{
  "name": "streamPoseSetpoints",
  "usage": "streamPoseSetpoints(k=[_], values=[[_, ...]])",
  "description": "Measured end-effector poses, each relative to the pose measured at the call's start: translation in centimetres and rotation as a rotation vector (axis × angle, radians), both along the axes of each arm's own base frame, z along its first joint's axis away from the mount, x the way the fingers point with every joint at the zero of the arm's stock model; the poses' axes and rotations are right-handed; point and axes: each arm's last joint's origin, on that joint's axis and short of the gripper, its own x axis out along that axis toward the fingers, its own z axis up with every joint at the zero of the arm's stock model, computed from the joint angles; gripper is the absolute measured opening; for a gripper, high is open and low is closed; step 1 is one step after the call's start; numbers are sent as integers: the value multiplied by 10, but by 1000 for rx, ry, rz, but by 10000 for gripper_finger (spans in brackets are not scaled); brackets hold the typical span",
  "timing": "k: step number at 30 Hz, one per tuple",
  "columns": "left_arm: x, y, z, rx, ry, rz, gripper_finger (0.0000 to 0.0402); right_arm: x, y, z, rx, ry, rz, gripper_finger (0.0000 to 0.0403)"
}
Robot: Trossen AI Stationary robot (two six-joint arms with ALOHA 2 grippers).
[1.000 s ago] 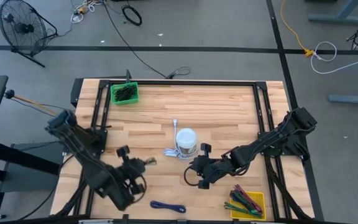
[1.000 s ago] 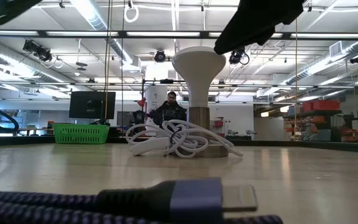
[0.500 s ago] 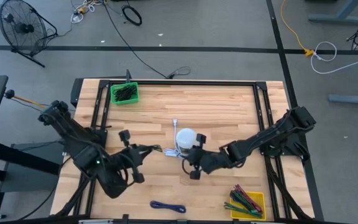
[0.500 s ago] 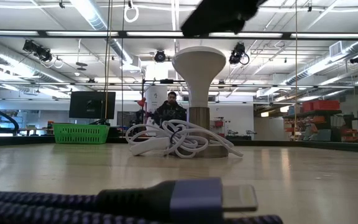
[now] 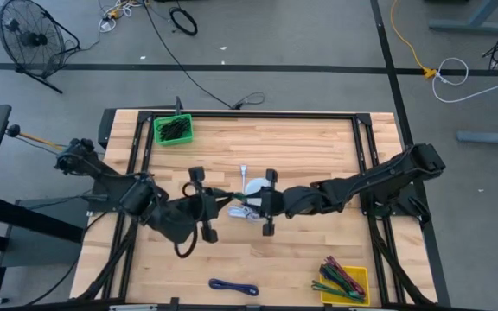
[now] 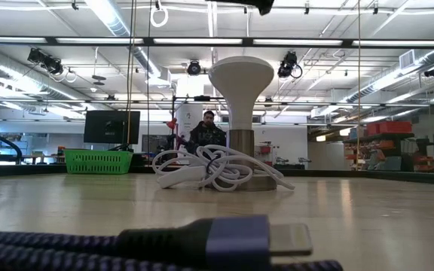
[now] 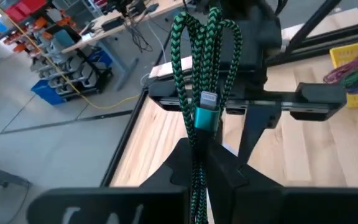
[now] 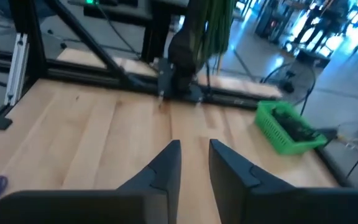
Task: Pick & Place USB Port
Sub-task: Put the green black charger cable into the yellow basket
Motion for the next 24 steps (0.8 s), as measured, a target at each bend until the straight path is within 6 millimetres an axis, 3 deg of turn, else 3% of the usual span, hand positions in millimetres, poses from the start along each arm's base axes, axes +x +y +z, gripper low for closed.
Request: streamPoseSetpoints(k=[15,24], values=[[30,36,13,-23,-56,-114,23,-27,-19,50,-80,-131,0,131],[43,51,17,-66,-102,-216,23,-35,-22,62,-116,-169,-24,146]])
